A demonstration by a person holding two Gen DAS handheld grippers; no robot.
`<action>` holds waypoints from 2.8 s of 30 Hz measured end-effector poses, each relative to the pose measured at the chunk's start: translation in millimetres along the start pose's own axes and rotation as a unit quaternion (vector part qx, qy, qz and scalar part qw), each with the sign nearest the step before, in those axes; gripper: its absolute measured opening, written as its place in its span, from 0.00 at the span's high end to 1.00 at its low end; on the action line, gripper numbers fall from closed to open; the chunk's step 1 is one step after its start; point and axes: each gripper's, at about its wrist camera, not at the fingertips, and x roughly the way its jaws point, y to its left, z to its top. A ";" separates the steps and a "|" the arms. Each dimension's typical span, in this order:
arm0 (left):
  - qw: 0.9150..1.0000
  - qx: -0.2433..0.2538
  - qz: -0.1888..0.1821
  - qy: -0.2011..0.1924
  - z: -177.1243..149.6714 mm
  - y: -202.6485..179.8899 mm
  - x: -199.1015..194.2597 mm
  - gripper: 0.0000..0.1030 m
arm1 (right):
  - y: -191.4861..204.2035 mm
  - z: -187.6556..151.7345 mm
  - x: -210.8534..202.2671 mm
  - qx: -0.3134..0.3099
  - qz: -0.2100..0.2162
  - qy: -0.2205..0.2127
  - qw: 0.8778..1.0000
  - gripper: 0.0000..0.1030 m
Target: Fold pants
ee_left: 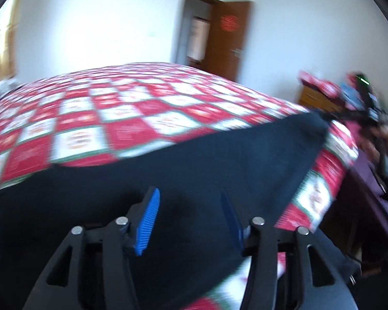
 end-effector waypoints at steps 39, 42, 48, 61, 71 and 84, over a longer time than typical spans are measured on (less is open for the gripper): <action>0.993 -0.064 0.099 -0.012 -35.5 62.4 -19.2 0.34 | 433.3 34.2 157.8 -0.060 0.386 0.205 0.897 0.97; 0.993 -0.052 0.105 -0.011 -36.5 58.6 -18.3 0.33 | 433.7 32.6 160.5 -0.074 0.358 0.183 0.913 0.97; 0.994 -0.040 0.105 -0.014 -38.7 56.4 -17.3 0.30 | 430.7 24.4 184.1 -0.066 0.341 0.193 0.918 0.97; 0.993 -0.068 0.094 -0.010 -35.6 58.9 -21.4 0.29 | 418.6 32.4 140.6 -0.145 0.289 0.123 0.938 0.65; 0.994 -0.085 0.067 -0.003 -31.2 50.6 -22.2 0.19 | 288.4 6.2 69.7 -0.138 0.203 0.092 0.965 0.46; 0.997 -0.007 0.073 0.033 -41.3 11.1 -11.5 0.07 | 172.7 -66.3 57.8 -0.118 0.070 0.093 0.986 0.45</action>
